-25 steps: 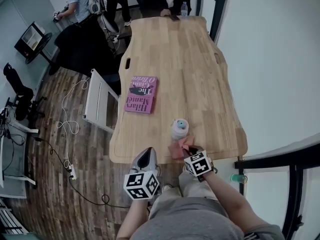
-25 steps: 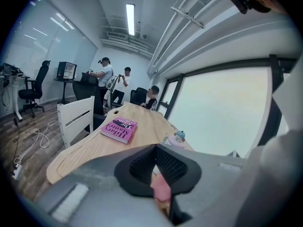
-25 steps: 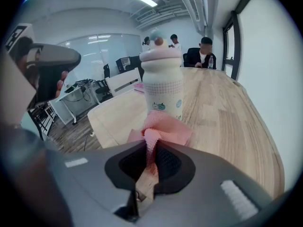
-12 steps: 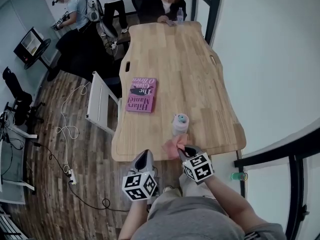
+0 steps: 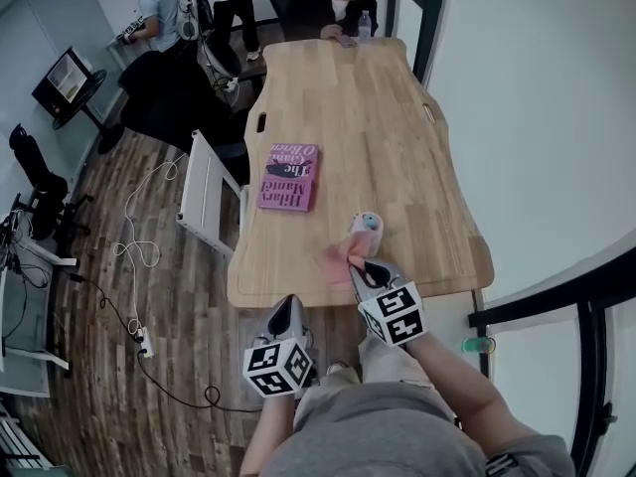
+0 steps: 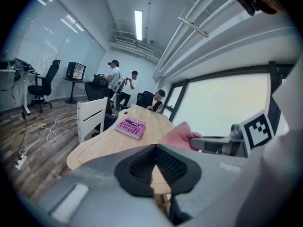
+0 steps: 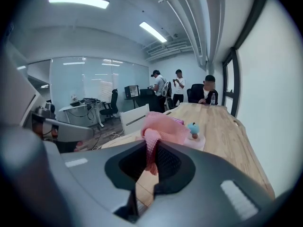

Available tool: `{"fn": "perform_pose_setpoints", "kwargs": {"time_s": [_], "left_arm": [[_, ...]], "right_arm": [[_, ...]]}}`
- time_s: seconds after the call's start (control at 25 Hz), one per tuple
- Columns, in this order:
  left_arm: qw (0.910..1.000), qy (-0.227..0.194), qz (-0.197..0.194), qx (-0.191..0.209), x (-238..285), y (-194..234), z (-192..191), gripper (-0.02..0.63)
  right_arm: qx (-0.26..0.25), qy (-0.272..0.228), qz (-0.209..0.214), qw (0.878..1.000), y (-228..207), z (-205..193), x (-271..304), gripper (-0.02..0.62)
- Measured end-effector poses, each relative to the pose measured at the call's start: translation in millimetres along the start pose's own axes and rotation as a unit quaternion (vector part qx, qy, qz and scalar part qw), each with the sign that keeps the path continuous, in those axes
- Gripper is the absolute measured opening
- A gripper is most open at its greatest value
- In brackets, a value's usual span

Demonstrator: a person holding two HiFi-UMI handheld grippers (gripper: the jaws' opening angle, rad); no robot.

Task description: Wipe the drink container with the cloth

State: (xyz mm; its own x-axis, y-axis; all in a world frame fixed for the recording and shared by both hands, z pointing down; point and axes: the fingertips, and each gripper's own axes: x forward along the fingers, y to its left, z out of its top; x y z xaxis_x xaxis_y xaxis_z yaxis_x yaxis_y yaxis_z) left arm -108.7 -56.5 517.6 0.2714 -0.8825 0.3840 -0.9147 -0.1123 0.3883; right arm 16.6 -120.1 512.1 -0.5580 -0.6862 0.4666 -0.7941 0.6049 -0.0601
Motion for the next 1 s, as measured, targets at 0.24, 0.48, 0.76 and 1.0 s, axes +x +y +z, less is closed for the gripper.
{"fn": "perform_pose_setpoints", "kwargs": {"time_s": [0.24, 0.48, 0.76, 1.0], "left_arm": [[0.9999, -0.004, 0.010, -0.004, -6.3, 7.5, 2.1, 0.002], [0.9996, -0.006, 0.025, -0.012, -8.4, 19.6, 0.7, 0.002], [0.9993, -0.004, 0.034, -0.015, -3.0, 27.7, 1.6, 0.002], [0.9992, 0.000, 0.035, -0.016, 4.6, 29.4, 3.2, 0.002]], "right_arm": [[-0.024, -0.018, -0.024, 0.999, -9.6, 27.9, 8.6, 0.029], [-0.030, -0.014, -0.048, 0.998, -22.0, 29.8, 22.8, 0.028], [-0.035, 0.004, -0.064, 0.997, -32.7, 16.3, 39.1, 0.029], [-0.039, 0.024, -0.077, 0.996, -42.4, 0.3, 50.0, 0.029]]}}
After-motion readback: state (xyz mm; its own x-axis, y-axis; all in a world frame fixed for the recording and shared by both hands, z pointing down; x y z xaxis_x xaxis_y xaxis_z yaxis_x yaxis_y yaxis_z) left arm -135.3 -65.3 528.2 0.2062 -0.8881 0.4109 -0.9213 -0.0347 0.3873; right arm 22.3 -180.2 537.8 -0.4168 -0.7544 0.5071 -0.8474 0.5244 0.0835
